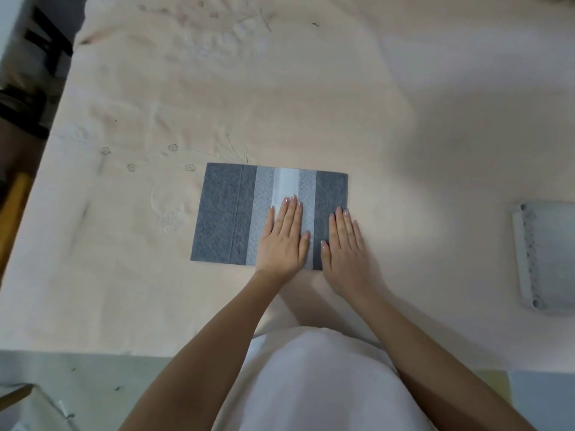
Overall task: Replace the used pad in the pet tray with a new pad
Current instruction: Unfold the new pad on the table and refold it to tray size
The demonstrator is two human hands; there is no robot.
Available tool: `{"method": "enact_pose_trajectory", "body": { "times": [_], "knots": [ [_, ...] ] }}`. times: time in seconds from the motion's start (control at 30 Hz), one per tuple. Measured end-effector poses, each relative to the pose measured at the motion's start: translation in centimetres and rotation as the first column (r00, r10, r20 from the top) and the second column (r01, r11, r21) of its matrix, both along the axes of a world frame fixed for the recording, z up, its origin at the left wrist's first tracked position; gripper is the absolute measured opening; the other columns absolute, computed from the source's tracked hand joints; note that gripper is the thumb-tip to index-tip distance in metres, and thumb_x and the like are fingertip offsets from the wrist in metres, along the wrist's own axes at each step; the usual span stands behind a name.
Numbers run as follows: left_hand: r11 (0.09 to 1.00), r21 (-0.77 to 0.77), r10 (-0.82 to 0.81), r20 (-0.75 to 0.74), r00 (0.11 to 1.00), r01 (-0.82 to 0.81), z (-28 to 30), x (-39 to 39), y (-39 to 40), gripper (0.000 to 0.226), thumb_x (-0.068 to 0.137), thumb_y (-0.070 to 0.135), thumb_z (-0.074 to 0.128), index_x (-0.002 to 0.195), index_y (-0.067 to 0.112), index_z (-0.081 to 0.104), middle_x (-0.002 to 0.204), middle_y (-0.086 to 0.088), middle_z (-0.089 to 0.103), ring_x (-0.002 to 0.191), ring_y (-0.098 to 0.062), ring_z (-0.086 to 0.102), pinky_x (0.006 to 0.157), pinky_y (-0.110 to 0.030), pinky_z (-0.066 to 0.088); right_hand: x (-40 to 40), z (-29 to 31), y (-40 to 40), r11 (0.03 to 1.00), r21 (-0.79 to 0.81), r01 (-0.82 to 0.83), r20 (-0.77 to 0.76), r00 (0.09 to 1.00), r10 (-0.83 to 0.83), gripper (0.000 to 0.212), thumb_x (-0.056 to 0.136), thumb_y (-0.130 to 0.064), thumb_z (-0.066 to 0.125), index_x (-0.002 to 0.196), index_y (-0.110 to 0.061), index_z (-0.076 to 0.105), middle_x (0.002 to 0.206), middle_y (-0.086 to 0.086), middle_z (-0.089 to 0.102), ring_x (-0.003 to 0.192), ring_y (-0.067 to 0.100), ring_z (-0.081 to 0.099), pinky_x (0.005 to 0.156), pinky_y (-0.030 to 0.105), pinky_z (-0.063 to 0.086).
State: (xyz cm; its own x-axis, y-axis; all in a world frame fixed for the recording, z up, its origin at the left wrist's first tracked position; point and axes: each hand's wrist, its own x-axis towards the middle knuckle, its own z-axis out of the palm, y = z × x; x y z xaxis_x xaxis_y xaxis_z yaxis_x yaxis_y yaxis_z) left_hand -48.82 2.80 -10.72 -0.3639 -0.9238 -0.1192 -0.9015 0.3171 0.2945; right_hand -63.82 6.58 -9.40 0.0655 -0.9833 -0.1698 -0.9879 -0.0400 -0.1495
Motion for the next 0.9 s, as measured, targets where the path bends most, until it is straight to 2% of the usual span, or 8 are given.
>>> {"method": "enact_pose_trajectory", "body": {
  "times": [0.13, 0.2, 0.27, 0.33, 0.4, 0.53, 0.7, 0.9],
  "knots": [
    [0.99, 0.142, 0.054, -0.294, 0.954, -0.012, 1.5, 0.5, -0.5, 0.06, 0.1, 0.04, 0.024, 0.15, 0.01, 0.013, 0.159, -0.003, 0.007, 0.147, -0.015, -0.002, 0.119, -0.032, -0.007, -0.3, 1.0, -0.2, 1.0, -0.014, -0.015, 0.059, 0.998, 0.015, 0.057, 0.1, -0.032, 0.021, 0.146, 0.002, 0.021, 0.156, 0.017, 0.014, 0.146, 0.028, 0.011, 0.12, 0.038, 0.01],
    [0.926, 0.374, 0.27, -0.579, 0.769, -0.043, 3.4, 2.1, -1.4, 0.053, 0.099, 0.037, 0.033, 0.148, 0.016, 0.028, 0.155, 0.002, 0.026, 0.145, -0.012, 0.016, 0.117, -0.024, 0.007, -0.5, 2.2, -0.7, 0.994, -0.081, 0.08, 0.204, 0.977, -0.062, 0.051, 0.098, -0.023, 0.041, 0.143, 0.0, 0.033, 0.155, 0.017, 0.021, 0.144, 0.027, 0.02, 0.115, 0.032, 0.015],
    [0.898, 0.404, 0.42, -0.667, 0.615, -0.174, 5.2, 5.0, -2.5, 0.042, 0.097, 0.024, 0.045, 0.14, 0.023, 0.043, 0.141, 0.008, 0.047, 0.13, -0.007, 0.041, 0.105, -0.017, 0.03, -1.2, 3.5, -1.6, 0.967, -0.166, 0.194, 0.321, 0.938, -0.133, 0.043, 0.089, -0.008, 0.055, 0.131, 0.002, 0.05, 0.143, 0.019, 0.042, 0.131, 0.03, 0.042, 0.103, 0.03, 0.033],
    [0.886, 0.287, 0.464, -0.59, 0.661, -0.365, 6.2, 8.5, -4.1, 0.039, 0.091, 0.009, 0.051, 0.128, 0.021, 0.055, 0.123, 0.004, 0.058, 0.111, -0.014, 0.057, 0.091, -0.022, 0.044, -2.1, 4.5, -2.8, 0.96, -0.139, 0.244, 0.356, 0.917, -0.181, 0.031, 0.085, -0.001, 0.056, 0.115, 0.0, 0.062, 0.119, 0.016, 0.06, 0.105, 0.031, 0.059, 0.082, 0.027, 0.038],
    [0.841, 0.239, 0.54, -0.325, 0.776, -0.485, 6.3, 11.6, -5.6, 0.035, 0.087, 0.012, 0.056, 0.122, 0.015, 0.059, 0.117, -0.007, 0.059, 0.102, -0.026, 0.06, 0.087, -0.034, 0.048, -3.0, 4.9, -4.2, 0.931, 0.032, 0.364, 0.393, 0.852, -0.347, 0.012, 0.088, -0.011, 0.056, 0.094, -0.008, 0.066, 0.09, 0.005, 0.065, 0.082, 0.023, 0.061, 0.063, 0.028, 0.033],
    [0.716, 0.315, 0.648, 0.036, 0.761, -0.624, 5.7, 14.8, -6.7, 0.039, 0.084, 0.031, 0.062, 0.118, 0.012, 0.056, 0.119, -0.011, 0.054, 0.102, -0.031, 0.059, 0.087, -0.038, 0.046, -3.8, 4.9, -6.5, 0.795, 0.443, 0.413, 0.367, 0.726, -0.582, 0.023, 0.085, -0.03, 0.06, 0.069, -0.015, 0.055, 0.063, 0.006, 0.056, 0.056, 0.017, 0.053, 0.054, 0.022, 0.031],
    [0.63, 0.458, 0.735, -0.09, 0.672, -0.627, 4.9, 15.1, -7.3, 0.042, 0.079, 0.027, 0.073, 0.11, 0.008, 0.052, 0.103, -0.01, 0.062, 0.095, -0.031, 0.061, 0.085, -0.04, 0.05, -3.7, 5.0, -7.1, 0.696, 0.578, 0.426, 0.487, 0.504, -0.713, 0.027, 0.085, -0.017, 0.067, 0.094, 0.008, 0.066, 0.067, 0.006, 0.056, 0.054, 0.011, 0.049, 0.036, 0.01, 0.034],
    [0.568, 0.599, 0.779, -0.168, 0.604, -0.565, 5.5, 15.3, -7.9, 0.021, 0.08, 0.014, 0.073, 0.089, 0.0, 0.061, 0.073, -0.01, 0.057, 0.073, -0.028, 0.055, 0.065, -0.033, 0.048, -3.8, 5.5, -6.7, 0.563, 0.719, 0.408, 0.465, 0.32, -0.825, 0.012, 0.085, -0.021, 0.067, 0.08, -0.01, 0.064, 0.057, 0.005, 0.05, 0.041, 0.01, 0.03, 0.04, 0.017, 0.022]
  ]
}}
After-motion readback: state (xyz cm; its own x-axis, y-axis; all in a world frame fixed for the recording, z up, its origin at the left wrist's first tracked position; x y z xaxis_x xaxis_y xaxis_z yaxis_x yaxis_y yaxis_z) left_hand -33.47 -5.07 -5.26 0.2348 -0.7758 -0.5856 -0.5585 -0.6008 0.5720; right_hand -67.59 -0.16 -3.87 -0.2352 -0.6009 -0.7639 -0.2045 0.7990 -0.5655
